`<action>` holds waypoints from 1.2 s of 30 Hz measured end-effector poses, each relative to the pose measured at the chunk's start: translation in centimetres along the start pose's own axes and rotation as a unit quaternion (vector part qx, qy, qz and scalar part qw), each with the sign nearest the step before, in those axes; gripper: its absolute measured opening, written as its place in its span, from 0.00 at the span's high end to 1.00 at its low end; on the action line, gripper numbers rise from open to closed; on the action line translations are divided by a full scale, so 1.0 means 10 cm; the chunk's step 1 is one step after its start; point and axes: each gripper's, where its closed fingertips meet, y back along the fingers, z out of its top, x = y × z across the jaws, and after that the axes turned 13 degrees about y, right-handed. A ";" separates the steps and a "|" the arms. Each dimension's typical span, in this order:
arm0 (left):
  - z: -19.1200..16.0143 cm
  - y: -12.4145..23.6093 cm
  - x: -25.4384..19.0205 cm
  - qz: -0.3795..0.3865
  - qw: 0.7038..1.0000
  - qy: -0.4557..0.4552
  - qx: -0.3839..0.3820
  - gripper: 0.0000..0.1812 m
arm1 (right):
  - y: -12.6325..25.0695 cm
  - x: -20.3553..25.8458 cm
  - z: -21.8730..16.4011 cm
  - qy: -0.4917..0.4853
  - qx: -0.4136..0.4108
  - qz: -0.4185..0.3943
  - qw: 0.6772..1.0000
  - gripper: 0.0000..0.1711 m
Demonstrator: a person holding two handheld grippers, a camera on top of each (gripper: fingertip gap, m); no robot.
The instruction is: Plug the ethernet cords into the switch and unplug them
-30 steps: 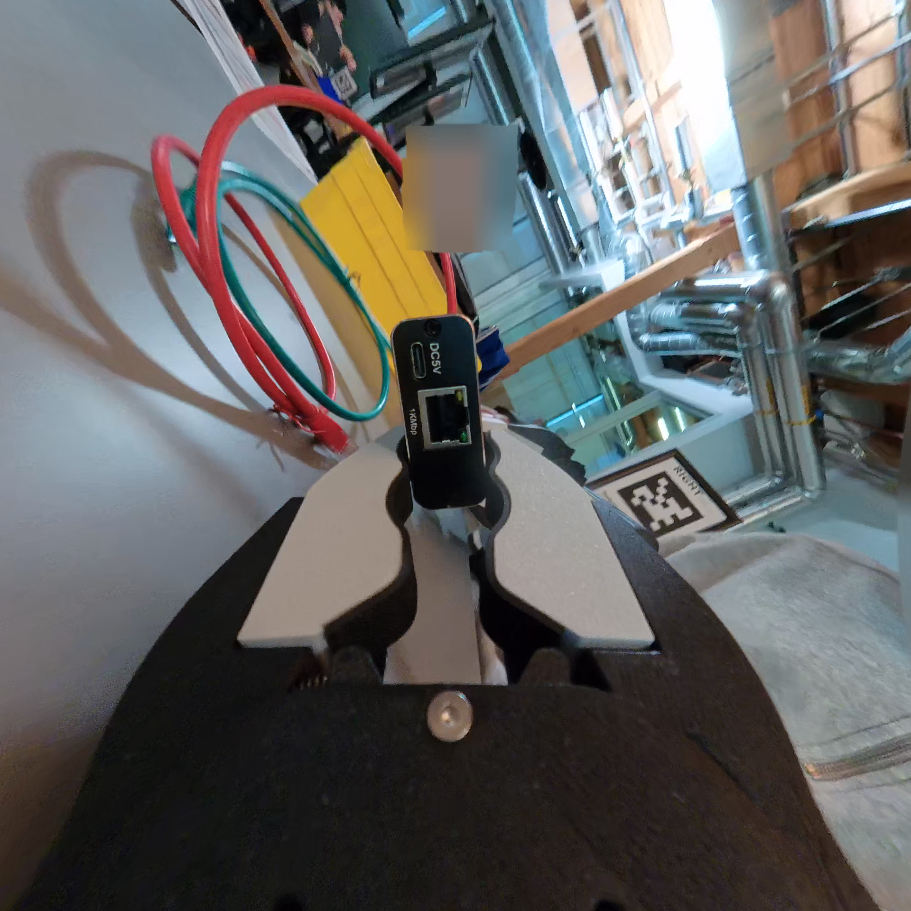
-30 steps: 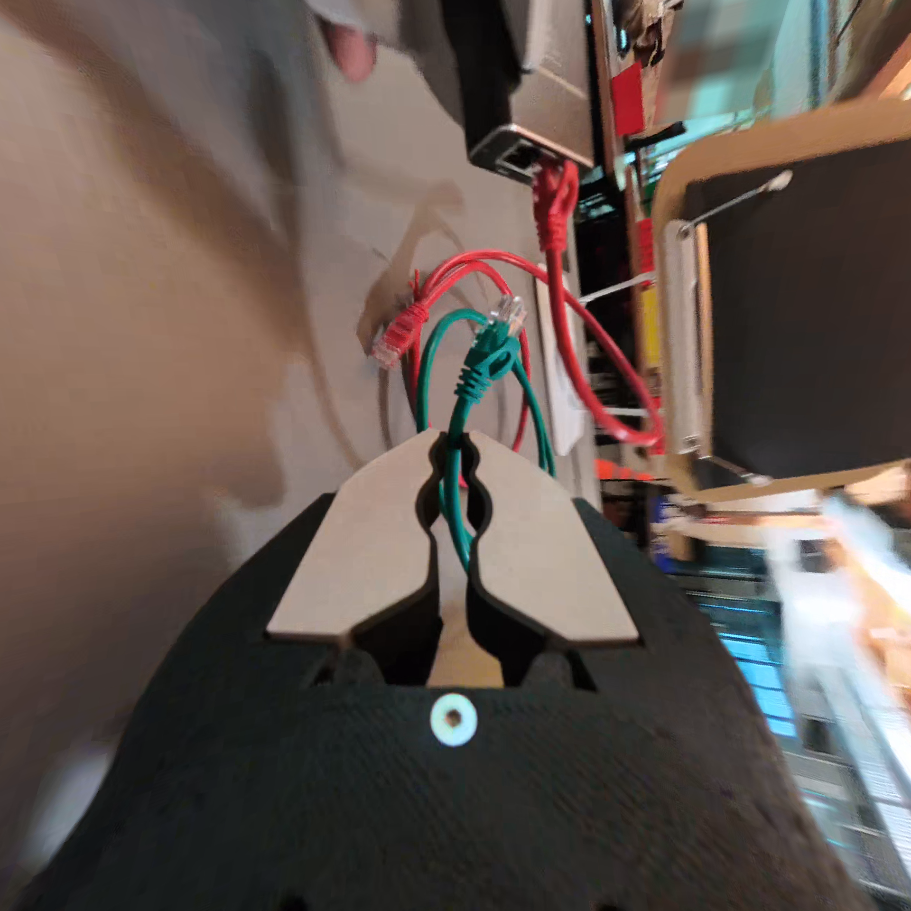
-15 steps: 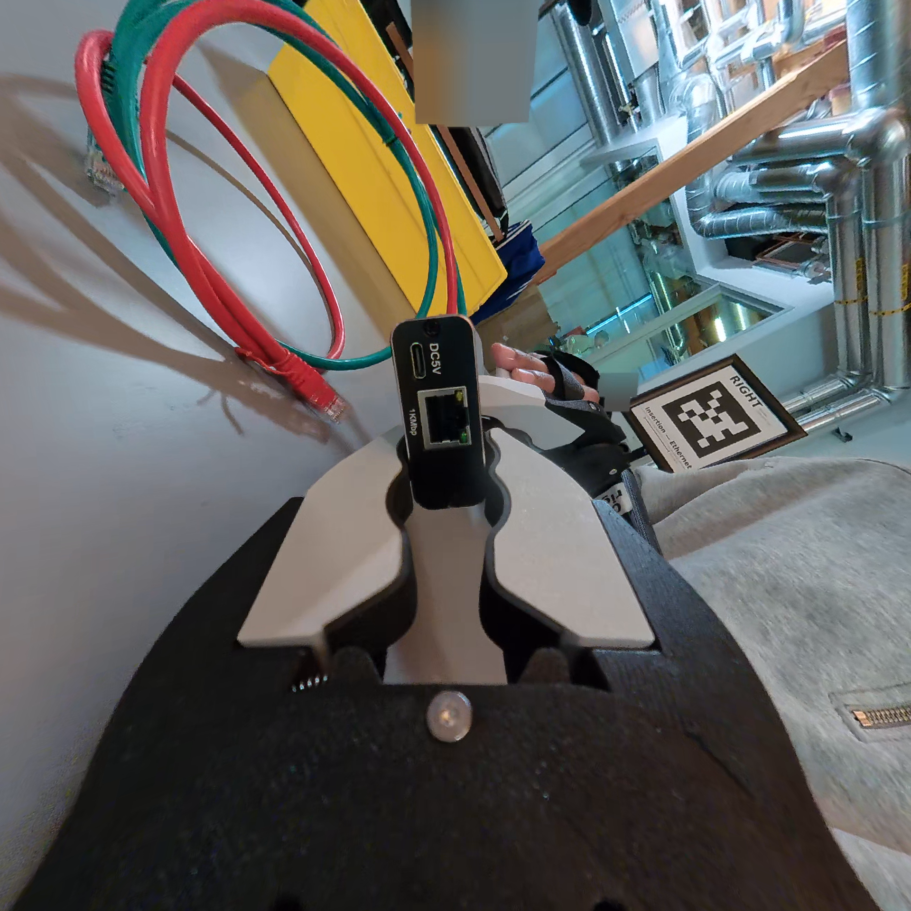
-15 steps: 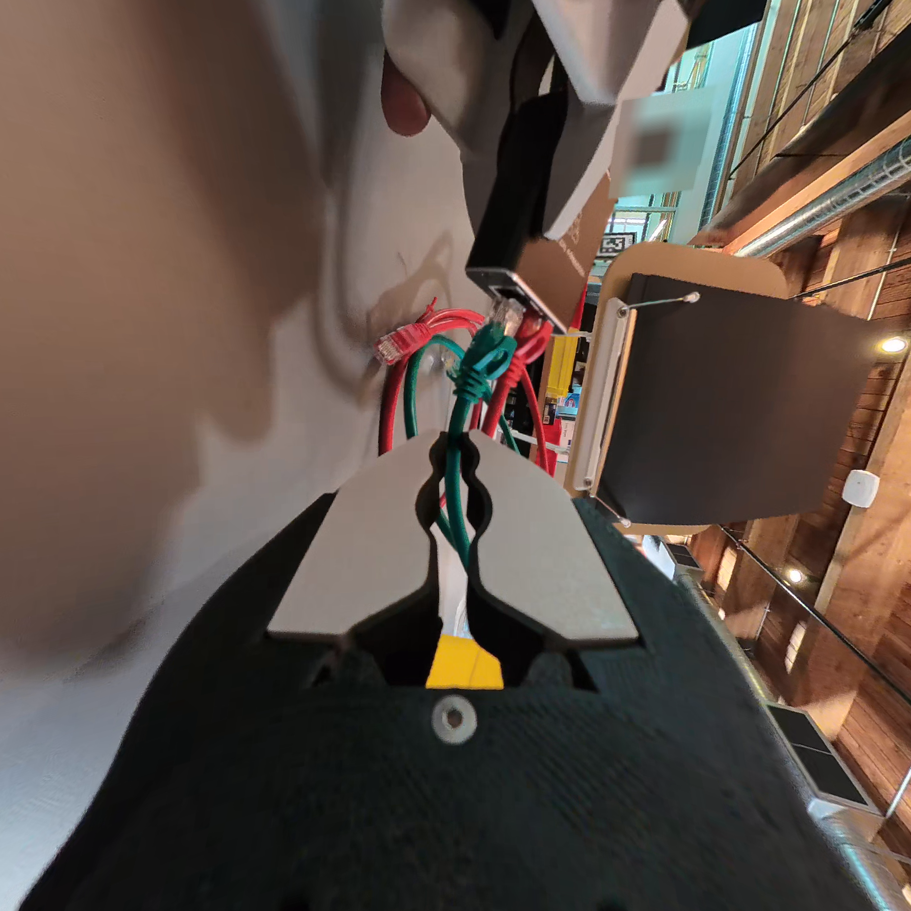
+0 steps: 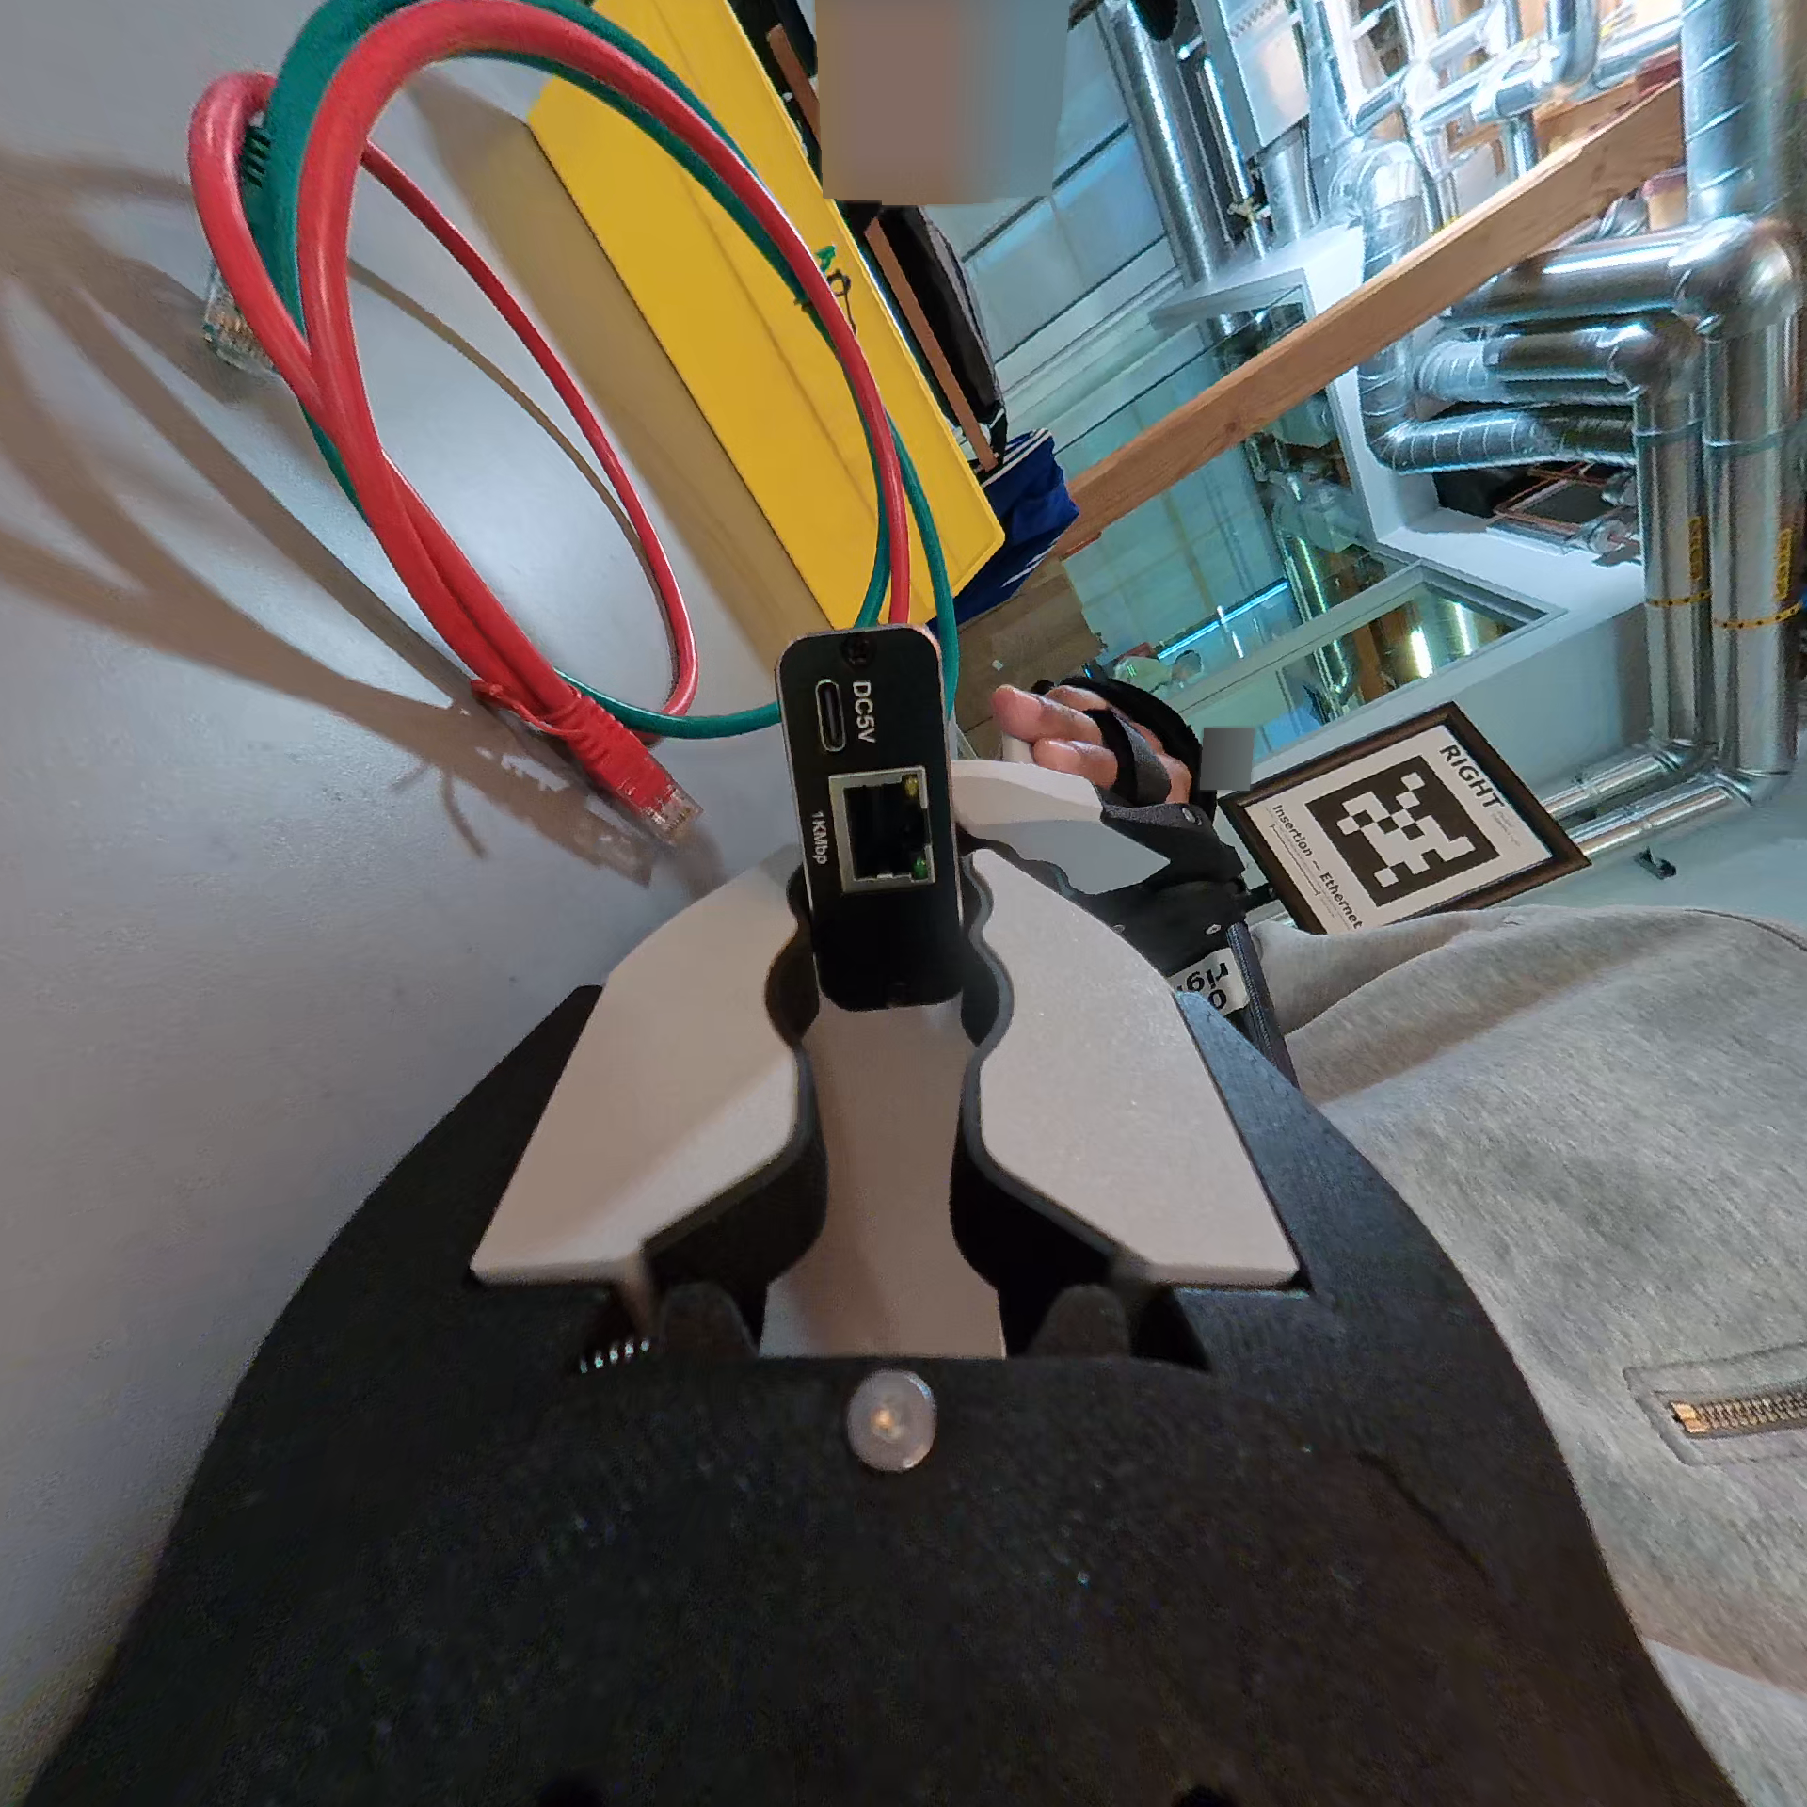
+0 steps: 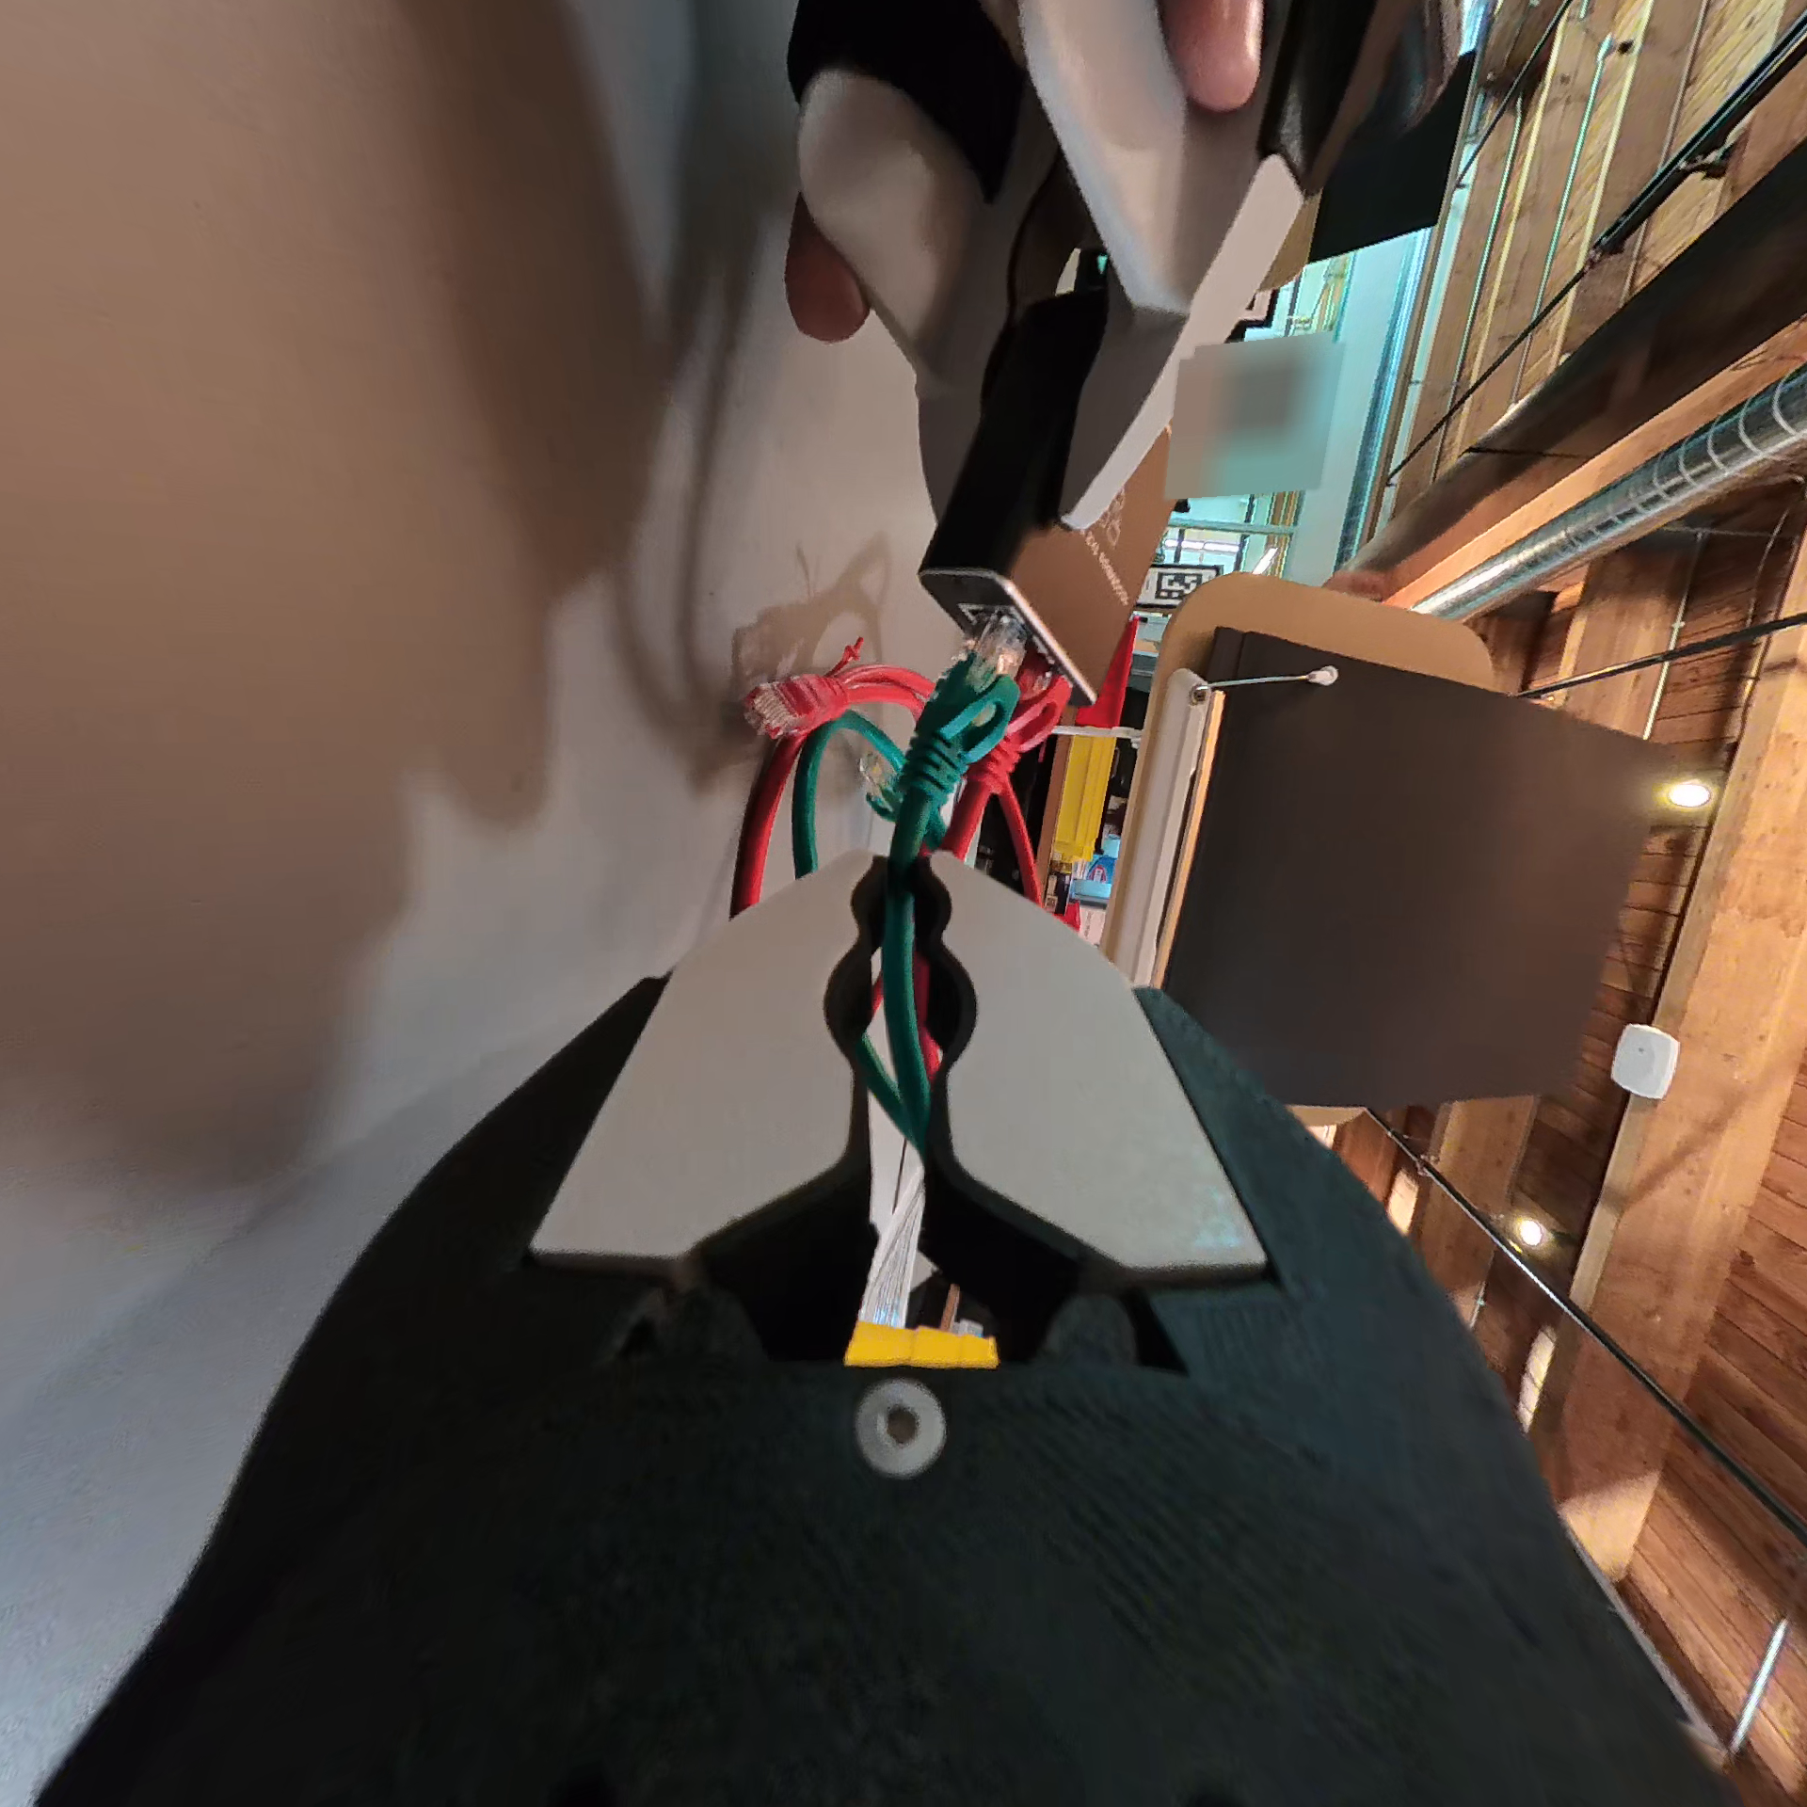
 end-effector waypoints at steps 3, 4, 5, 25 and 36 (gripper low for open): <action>0.00 0.00 0.00 0.000 1.000 0.000 0.002 0.87 | 0.02 0.00 0.02 0.011 -0.012 -0.002 1.000 0.97; -0.01 0.00 0.00 -0.001 1.000 0.000 0.002 0.87 | 0.02 0.00 0.03 0.013 -0.016 -0.002 1.000 0.97; -0.01 0.00 0.00 -0.001 1.000 -0.001 0.002 0.87 | 0.03 0.00 0.03 0.014 -0.020 -0.002 1.000 0.97; -0.22 -0.04 -0.06 -0.014 0.997 -0.007 0.070 0.87 | 0.09 -0.08 0.00 -0.093 -0.068 -0.011 0.993 0.97; -0.23 -0.04 -0.04 -0.011 0.997 0.002 0.076 0.88 | 0.07 -0.07 0.02 -0.110 -0.063 -0.009 0.992 0.97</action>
